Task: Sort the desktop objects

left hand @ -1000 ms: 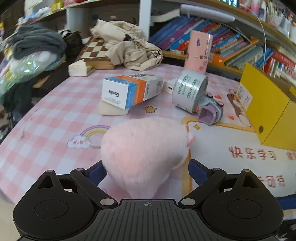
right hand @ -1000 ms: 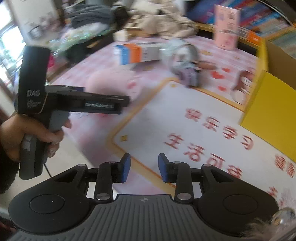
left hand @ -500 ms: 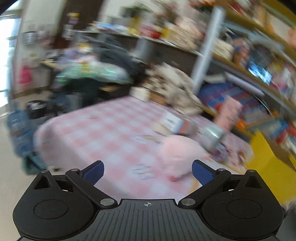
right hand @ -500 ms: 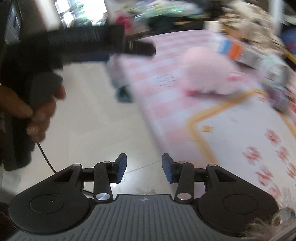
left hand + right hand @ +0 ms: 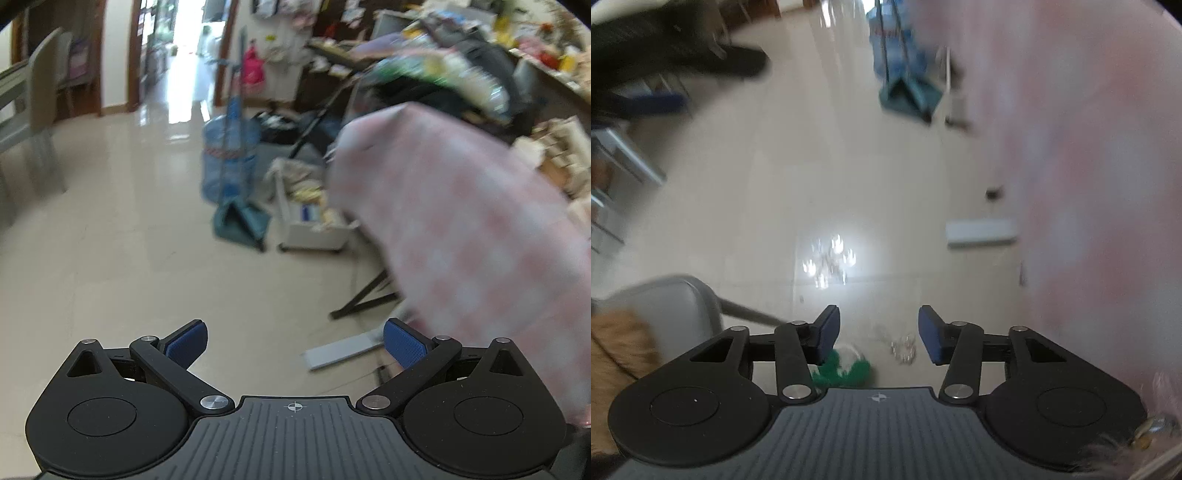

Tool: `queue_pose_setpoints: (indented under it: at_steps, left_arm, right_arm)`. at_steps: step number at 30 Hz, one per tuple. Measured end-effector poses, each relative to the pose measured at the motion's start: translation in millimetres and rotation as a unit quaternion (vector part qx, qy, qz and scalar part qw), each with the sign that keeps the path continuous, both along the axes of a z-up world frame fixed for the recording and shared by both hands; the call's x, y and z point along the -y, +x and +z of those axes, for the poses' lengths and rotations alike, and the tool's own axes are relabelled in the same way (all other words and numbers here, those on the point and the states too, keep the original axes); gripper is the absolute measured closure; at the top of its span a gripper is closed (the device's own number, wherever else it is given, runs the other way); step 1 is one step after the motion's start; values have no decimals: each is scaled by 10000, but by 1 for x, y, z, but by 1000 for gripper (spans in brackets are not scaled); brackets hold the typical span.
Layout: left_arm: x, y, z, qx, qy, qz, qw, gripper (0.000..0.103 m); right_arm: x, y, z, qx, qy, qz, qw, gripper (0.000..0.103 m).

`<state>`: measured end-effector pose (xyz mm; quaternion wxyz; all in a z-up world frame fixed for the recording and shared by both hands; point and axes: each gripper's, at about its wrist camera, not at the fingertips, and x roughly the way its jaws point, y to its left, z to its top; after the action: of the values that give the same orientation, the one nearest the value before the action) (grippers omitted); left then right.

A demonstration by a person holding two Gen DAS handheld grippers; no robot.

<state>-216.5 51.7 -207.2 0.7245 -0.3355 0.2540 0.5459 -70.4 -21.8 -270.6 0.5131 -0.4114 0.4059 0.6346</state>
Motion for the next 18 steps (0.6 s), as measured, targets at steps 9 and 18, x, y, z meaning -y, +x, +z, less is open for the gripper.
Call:
queue_pose_setpoints:
  at_steps: [9,18]
  left_arm:
    - [-17,-47,-82,-80,-497,848,9951,0]
    - [-24,-83,-149,351,-905,1823,9784,0]
  right_arm:
    - [-67,-38,-167,215,-739,-142,9969,50]
    - [-78,-44,-309,471,-1092,-106,9928,36]
